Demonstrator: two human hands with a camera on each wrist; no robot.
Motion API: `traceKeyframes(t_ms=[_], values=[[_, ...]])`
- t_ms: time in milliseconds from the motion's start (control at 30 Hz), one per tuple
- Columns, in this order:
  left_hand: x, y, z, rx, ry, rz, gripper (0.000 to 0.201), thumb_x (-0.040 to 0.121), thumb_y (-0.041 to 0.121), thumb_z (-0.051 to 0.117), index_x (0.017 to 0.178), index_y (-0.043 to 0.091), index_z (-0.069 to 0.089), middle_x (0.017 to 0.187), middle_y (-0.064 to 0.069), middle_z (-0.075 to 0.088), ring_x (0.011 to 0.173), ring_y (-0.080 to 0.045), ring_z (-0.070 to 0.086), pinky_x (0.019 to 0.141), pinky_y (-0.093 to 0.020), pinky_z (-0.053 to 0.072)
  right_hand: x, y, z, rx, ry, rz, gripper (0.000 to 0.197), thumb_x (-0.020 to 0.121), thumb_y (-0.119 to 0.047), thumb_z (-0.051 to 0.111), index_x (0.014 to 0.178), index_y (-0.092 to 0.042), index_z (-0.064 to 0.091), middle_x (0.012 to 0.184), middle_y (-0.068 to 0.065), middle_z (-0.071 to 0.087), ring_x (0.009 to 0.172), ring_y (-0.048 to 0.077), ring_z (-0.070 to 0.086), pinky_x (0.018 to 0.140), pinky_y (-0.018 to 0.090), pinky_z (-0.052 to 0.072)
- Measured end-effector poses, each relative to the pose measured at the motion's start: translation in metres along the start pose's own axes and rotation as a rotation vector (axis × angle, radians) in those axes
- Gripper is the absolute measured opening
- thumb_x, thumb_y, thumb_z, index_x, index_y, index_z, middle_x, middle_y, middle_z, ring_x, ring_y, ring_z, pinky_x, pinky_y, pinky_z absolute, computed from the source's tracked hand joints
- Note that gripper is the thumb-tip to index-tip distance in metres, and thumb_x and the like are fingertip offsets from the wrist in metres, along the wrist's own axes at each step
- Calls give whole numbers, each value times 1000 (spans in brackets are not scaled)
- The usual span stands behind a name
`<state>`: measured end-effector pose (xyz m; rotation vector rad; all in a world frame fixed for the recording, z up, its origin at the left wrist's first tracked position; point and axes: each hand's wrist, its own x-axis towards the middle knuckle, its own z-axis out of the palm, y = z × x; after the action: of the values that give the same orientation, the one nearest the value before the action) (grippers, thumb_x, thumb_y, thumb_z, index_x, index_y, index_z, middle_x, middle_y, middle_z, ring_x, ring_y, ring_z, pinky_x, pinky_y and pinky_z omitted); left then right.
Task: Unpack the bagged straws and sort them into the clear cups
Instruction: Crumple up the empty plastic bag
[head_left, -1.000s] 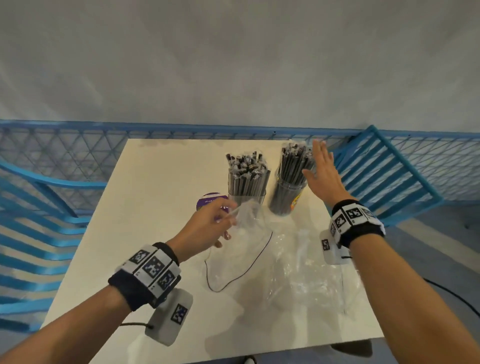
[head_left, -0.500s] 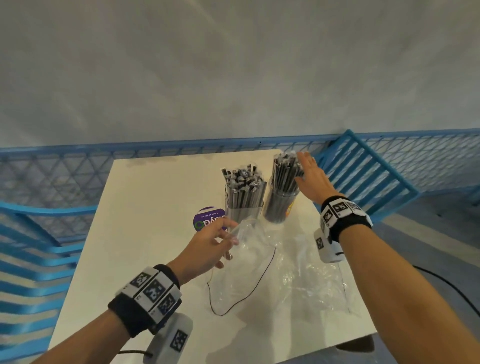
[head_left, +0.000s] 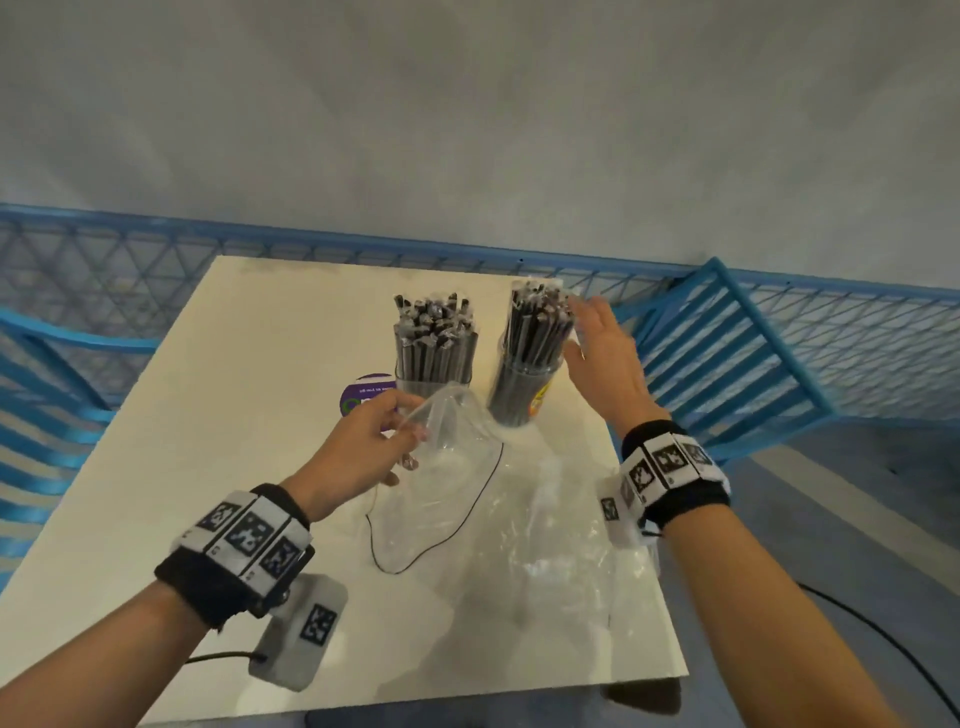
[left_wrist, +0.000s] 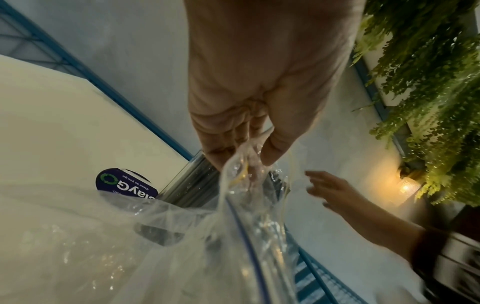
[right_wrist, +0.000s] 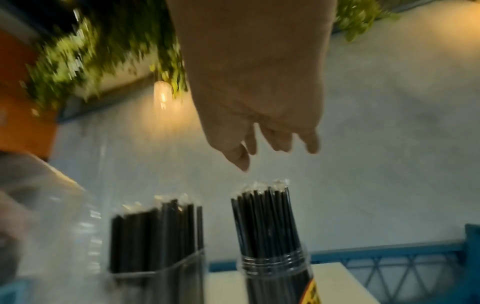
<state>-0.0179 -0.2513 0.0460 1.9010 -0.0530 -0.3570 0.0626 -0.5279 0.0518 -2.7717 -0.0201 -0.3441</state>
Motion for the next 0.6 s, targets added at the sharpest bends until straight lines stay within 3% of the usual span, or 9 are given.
traceKeyframes(t_ms=[67, 167, 200, 267, 367, 433, 467, 533, 600], values=[[0, 1, 10, -28, 55, -23, 18, 96, 17, 57, 114, 20, 59, 109, -7, 67, 71, -17, 65, 55, -25, 50, -34, 20, 10, -77, -178, 162, 63, 93, -34, 55, 148, -23, 27, 156, 12, 23, 144, 35, 20, 111, 62, 24], [0, 4, 28, -27, 98, -49, 22, 96, 14, 57, 117, 17, 59, 112, -7, 65, 70, -16, 65, 51, -21, 49, -88, 62, 50, -119, -714, 445, 113, 74, -67, 66, 152, -30, -7, 160, 18, -11, 144, 49, 2, 111, 68, 15], [-1, 6, 35, -30, 104, -56, 23, 96, 13, 57, 119, 15, 58, 112, -7, 65, 69, -16, 64, 50, -19, 49, -101, 72, 63, -90, -792, 473, 124, 70, -67, 70, 150, -32, -17, 158, 20, -18, 144, 51, 2, 112, 67, 15], [-2, 11, 50, -49, 103, -66, 23, 96, 12, 57, 119, 12, 57, 106, -4, 65, 69, -15, 64, 50, -19, 50, -117, 85, 80, 0, -775, 494, 127, 74, -48, 77, 147, -32, -25, 157, 24, -14, 142, 49, 16, 112, 61, 24], [-2, 19, 70, -88, 81, -97, 21, 99, 11, 53, 119, 11, 55, 107, -6, 63, 69, -17, 62, 53, -23, 53, -125, 93, 88, 40, -576, 486, 105, 88, -13, 67, 151, -17, -18, 148, 29, 28, 127, 39, 46, 103, 41, 42], [-1, 26, 82, -109, 65, -113, 20, 102, 14, 48, 120, 12, 54, 111, -10, 63, 69, -17, 63, 55, -25, 56, -122, 101, 86, 47, -539, 477, 85, 92, -4, 56, 152, -3, -3, 140, 25, 42, 122, 35, 51, 96, 35, 44], [-1, 29, 88, -120, 59, -116, 19, 103, 16, 45, 120, 14, 54, 112, -11, 62, 70, -18, 63, 56, -27, 58, -120, 106, 84, 58, -544, 469, 70, 92, -3, 53, 149, 3, 12, 138, 24, 45, 121, 34, 51, 96, 35, 43], [-3, 35, 97, -142, 46, -111, 22, 105, 23, 41, 121, 16, 55, 111, -12, 60, 73, -21, 65, 60, -32, 60, -114, 110, 75, 84, -504, 433, 31, 90, -6, 54, 119, 4, 48, 125, 21, 54, 110, 31, 54, 90, 34, 44], [-5, 41, 104, -147, 22, -86, 30, 105, 32, 39, 123, 17, 57, 111, -15, 61, 78, -24, 66, 66, -37, 61, -108, 108, 58, 154, -413, 396, 9, 87, -12, 55, 87, -4, 56, 94, 14, 59, 92, 28, 57, 75, 31, 42]])
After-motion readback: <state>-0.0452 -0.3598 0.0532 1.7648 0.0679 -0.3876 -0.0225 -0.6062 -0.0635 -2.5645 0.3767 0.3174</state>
